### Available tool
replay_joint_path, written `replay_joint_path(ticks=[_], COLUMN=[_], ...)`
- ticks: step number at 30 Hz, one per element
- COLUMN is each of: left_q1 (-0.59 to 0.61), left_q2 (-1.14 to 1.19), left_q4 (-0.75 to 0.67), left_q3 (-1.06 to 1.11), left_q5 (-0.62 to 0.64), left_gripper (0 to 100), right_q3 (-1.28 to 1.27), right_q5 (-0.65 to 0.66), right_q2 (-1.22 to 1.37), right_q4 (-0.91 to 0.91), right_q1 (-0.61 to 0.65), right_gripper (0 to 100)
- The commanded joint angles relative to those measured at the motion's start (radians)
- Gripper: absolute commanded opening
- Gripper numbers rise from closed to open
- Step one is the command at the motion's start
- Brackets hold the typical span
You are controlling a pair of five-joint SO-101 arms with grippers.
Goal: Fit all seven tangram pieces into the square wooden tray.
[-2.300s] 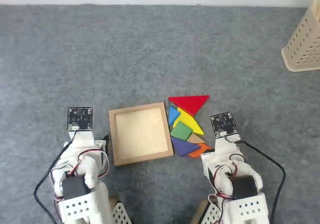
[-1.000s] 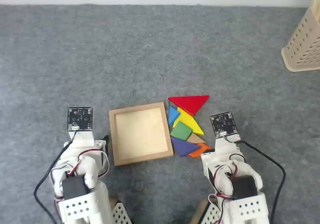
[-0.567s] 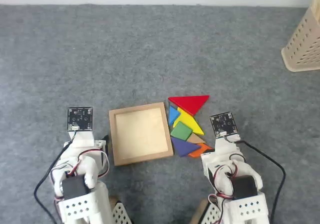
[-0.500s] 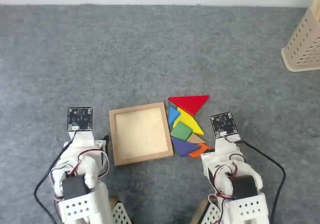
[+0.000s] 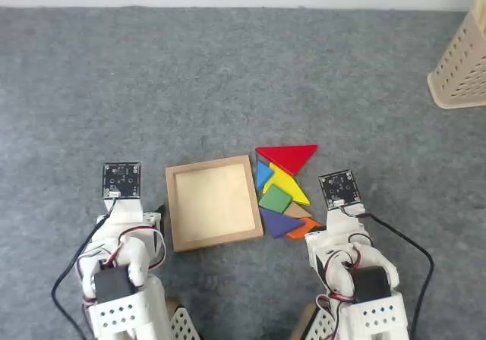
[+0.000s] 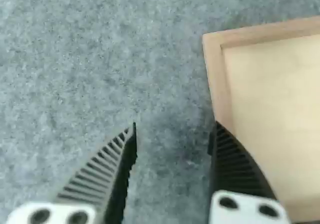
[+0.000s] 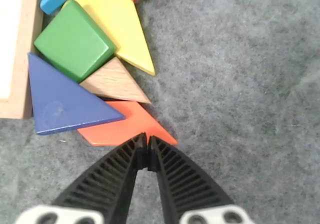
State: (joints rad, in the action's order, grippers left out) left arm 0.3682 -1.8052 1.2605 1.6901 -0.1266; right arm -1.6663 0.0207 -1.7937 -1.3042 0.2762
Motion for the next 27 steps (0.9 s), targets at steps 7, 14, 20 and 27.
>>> replay_joint_path(ticks=[7,14,20,27], left_q1=[0.005,0.005,0.005,0.005], left_q2=[-0.015,-0.015,-0.015,-0.015], left_q4=[0.003,0.003,0.003,0.003], left_q3=[-0.004,-0.004,-0.004,-0.004], left_q5=[0.009,0.009,0.009,0.009], left_gripper=[23,23,23,23], right_q3=[-0.017,-0.017,-0.017,-0.017], right_q5=[-0.008,-0.009,-0.011,-0.011], right_q2=[-0.021,-0.021,-0.021,-0.021], right_q4=[-0.007,-0.007,-0.007,0.005], right_q1=[0.001,0.005,0.004,0.005], right_gripper=[0.6,0.6,0.6,0.6])
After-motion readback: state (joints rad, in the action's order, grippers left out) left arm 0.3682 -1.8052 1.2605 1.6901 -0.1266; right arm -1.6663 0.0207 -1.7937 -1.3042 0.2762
